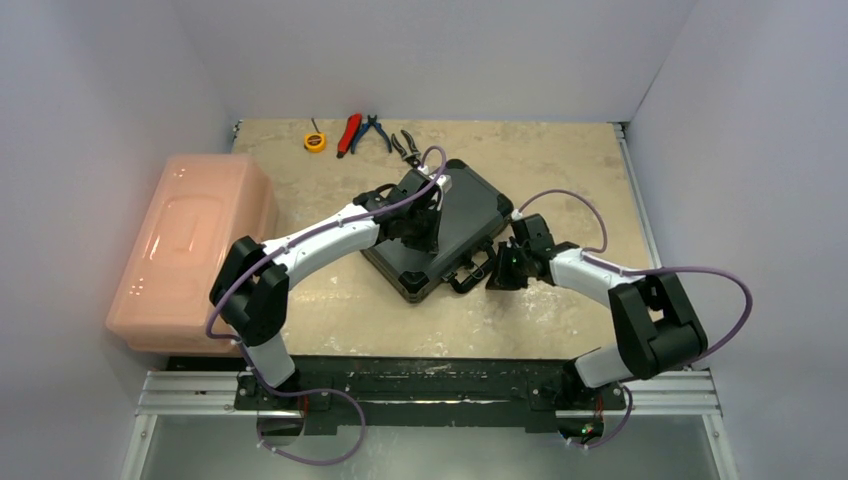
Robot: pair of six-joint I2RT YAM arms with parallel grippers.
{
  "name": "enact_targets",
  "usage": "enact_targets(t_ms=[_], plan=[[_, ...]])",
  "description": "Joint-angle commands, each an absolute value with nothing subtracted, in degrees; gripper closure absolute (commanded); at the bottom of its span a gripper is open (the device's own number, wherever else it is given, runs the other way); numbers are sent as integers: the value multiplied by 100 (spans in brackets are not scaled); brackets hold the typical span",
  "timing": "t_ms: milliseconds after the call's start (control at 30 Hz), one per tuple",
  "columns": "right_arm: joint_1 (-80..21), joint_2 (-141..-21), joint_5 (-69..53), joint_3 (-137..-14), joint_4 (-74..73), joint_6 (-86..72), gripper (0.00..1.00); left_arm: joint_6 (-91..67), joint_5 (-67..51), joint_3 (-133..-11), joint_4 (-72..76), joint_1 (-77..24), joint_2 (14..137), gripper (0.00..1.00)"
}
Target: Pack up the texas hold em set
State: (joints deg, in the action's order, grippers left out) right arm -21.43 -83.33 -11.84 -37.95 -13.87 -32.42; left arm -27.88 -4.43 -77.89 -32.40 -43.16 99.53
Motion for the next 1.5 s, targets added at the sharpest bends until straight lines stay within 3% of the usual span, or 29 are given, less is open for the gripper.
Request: enact_targets(t_ms=[0, 1467], plan=[[-2133, -8499, -1211, -4027, -1311, -3172, 88, -2752, -421, -7524, -3797, -4333, 10002, 94], [-2137, -8976, -1705, -5562, -1713, -3384, 92, -2593, -509, -7400, -3766, -4337, 9912, 94]])
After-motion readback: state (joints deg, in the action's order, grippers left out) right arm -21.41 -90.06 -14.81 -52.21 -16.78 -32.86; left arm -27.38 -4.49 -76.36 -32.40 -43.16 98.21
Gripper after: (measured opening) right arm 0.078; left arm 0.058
